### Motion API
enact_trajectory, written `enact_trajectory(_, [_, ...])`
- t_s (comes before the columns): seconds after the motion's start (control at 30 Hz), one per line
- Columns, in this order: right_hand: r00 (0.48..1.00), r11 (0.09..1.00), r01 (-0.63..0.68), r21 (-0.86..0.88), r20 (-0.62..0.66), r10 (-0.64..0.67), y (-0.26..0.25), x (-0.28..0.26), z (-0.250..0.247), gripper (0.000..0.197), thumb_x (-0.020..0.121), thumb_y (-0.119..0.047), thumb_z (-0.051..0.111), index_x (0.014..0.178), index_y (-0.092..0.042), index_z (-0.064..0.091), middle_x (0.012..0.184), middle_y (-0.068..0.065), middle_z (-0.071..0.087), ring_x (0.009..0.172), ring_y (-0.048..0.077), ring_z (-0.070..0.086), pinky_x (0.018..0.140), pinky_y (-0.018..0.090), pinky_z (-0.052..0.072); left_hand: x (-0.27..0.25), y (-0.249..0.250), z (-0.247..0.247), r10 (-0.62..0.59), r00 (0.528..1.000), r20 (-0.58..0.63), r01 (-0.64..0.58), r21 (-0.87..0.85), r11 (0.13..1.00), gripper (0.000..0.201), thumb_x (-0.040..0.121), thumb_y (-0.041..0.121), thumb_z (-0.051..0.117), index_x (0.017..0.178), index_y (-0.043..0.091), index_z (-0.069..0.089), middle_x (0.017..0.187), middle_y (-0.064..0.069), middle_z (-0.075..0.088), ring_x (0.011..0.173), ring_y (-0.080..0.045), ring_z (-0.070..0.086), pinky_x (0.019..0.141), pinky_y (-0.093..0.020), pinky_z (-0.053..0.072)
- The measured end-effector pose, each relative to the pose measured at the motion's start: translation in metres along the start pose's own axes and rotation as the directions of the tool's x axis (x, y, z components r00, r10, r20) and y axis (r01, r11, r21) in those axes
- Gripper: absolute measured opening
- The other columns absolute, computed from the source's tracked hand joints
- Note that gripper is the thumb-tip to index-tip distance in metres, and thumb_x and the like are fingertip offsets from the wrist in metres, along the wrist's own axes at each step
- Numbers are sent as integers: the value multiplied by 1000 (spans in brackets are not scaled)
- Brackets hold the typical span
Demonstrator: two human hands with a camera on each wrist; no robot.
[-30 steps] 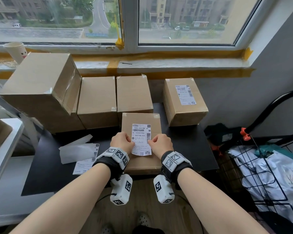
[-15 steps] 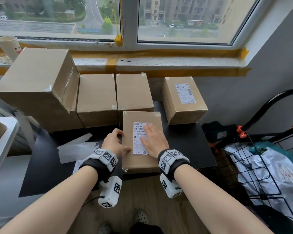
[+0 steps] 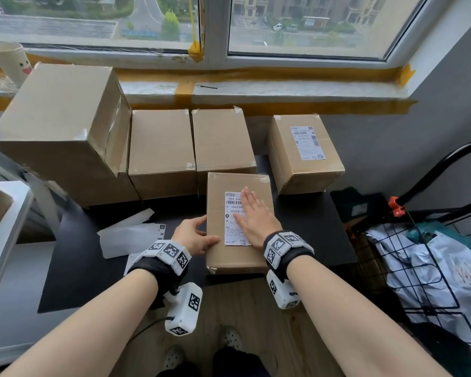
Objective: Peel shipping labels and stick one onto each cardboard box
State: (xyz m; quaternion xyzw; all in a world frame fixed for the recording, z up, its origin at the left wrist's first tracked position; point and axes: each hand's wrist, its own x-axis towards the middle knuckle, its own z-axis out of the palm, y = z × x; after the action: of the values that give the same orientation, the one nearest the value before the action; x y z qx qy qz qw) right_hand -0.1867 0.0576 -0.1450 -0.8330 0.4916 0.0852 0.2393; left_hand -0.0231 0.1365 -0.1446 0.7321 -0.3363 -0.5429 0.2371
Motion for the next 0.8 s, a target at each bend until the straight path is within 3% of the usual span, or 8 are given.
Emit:
enact_trajectory(0.17, [1000,999,14,33,15,-15,-11,-12,6,60,102,-38,20,150,-14,-6,160,0,-10,147,12,-8,118,28,-5,1,0,2,-18,1000,1,19,-69,997,76,77,11,74,142,25,37,111,-16,66,101,-31,65,86,-48,55])
enact_trajectory(0.43, [981,981,194,1,-11,-194,-26,-44,31,55,103,-29,20,151,-17,-1,160,-3,-5,147,9,-5,117,24,-5,-5,5,2,-38,999,-19,37,-67,997,71,78,11,73,140,22,41,115,-16,65,100,-29,65,79,-46,57])
enact_trajectory(0.5, [983,983,181,-33,-17,-182,-19,-51,32,55,103,-29,20,151,-15,-1,160,-2,-4,147,10,-4,116,23,-6,-8,8,4,-49,997,-54,45,-67,997,69,78,9,73,139,21,43,120,-15,62,93,-26,62,74,-43,57])
enact_trajectory(0.6, [992,993,114,-33,-49,-115,-3,-63,33,55,103,-29,20,151,-12,-1,161,2,-4,148,11,-3,116,22,-6,-10,7,5,-71,995,-76,64,-97,993,66,77,7,73,137,18,46,119,-16,62,87,-26,60,75,-45,57])
enact_trajectory(0.8, [992,997,72,-13,-102,-73,-3,-90,47,56,102,-31,22,151,-12,3,161,1,-2,148,11,-3,118,23,-6,-10,5,5,-75,997,-26,71,-134,988,65,78,7,73,136,18,47,118,-17,64,93,-33,67,79,-50,57])
